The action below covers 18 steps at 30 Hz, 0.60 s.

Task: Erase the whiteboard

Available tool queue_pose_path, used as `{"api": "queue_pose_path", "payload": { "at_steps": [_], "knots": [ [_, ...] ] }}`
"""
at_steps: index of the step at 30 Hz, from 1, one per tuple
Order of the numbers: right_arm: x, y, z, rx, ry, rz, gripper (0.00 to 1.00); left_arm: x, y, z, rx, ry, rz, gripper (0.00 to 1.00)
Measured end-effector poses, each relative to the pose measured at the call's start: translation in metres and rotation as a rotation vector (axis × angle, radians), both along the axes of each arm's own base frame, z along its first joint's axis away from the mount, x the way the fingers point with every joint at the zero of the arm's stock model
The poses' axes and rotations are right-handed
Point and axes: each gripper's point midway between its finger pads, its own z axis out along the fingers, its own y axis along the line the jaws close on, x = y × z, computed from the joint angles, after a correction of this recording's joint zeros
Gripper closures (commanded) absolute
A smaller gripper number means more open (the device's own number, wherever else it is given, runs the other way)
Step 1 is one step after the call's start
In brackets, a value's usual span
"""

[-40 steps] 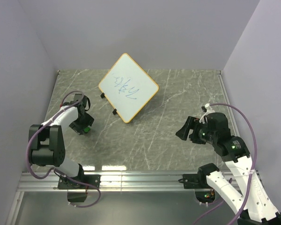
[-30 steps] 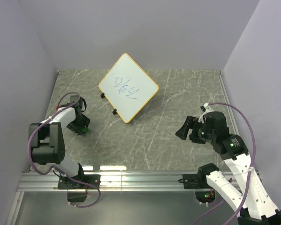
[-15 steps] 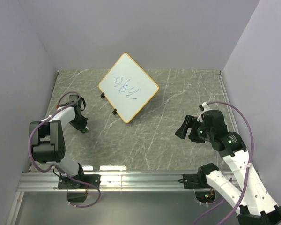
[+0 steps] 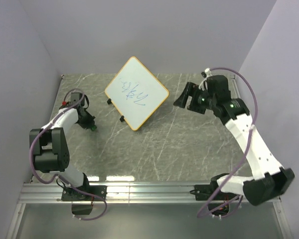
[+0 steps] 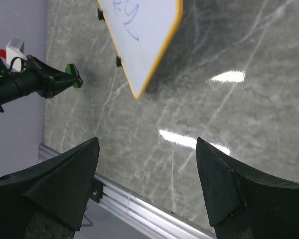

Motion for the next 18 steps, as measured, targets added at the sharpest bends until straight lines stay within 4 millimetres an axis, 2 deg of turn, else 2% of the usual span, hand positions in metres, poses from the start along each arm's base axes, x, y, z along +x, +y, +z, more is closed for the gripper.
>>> {"api": "queue_pose_path", "payload": {
  "at_steps": [4, 6, 9, 11, 14, 18],
  "knots": [
    [0.039, 0.020, 0.001, 0.024, 0.007, 0.032, 0.15, 0.038, -0.027, 0.036, -0.055, -0.130, -0.098, 1.00],
    [0.056, 0.028, -0.009, 0.024, 0.032, 0.041, 0.15, 0.056, -0.049, 0.057, -0.079, -0.195, -0.167, 1.00],
    [0.079, 0.037, -0.033, 0.012, 0.089, 0.048, 0.15, 0.084, -0.096, 0.088, -0.129, -0.297, -0.293, 1.00],
    [0.090, 0.040, -0.049, -0.003, 0.126, 0.048, 0.16, 0.096, -0.124, 0.101, -0.169, -0.341, -0.363, 1.00],
    [0.106, 0.044, -0.060, -0.019, 0.148, 0.046, 0.15, 0.108, -0.165, 0.111, -0.229, -0.367, -0.456, 1.00],
    [0.139, 0.054, -0.052, -0.021, 0.110, 0.051, 0.16, 0.119, -0.213, 0.121, -0.276, -0.385, -0.555, 1.00]
  ]
}}
